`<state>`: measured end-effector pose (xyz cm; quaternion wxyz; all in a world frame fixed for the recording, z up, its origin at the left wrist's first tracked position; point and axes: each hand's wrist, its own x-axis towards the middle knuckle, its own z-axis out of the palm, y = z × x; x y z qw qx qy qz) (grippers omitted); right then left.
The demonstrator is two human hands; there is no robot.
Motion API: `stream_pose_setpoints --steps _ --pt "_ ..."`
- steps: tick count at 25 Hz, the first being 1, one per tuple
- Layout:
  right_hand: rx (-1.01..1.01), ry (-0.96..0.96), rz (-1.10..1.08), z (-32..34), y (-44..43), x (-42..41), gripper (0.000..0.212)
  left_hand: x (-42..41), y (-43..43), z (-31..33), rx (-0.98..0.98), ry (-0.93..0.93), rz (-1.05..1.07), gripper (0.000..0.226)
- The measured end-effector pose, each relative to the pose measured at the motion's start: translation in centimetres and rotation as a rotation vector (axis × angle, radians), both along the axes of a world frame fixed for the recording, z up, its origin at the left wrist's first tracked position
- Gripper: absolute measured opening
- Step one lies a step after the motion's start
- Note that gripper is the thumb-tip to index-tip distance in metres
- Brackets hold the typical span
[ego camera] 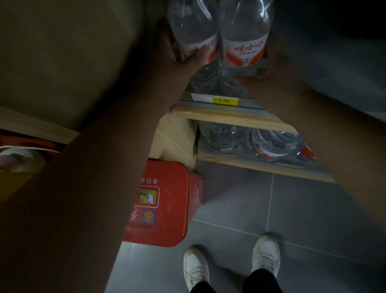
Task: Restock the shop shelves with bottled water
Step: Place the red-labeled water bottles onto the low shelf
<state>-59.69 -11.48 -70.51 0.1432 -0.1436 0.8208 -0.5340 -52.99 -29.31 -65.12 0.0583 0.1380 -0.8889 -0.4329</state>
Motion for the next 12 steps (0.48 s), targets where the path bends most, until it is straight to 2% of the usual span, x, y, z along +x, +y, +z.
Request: stream_pose_setpoints --steps 5,9,12 --pt "-0.042 -0.038 -0.012 0.0 -0.8 0.0 0.07 -0.4 0.5 -1.2 0.045 0.015 0.106 0.05" --pt "-0.055 -0.02 -0.069 -0.3 -1.4 0.6 0.069 0.5 1.3 -2.7 0.141 0.048 0.264 0.069" --pt "-0.003 0.0 -0.131 -0.1 -1.6 1.2 0.064 1.0 2.3 -3.5 0.202 0.075 0.398 0.065"
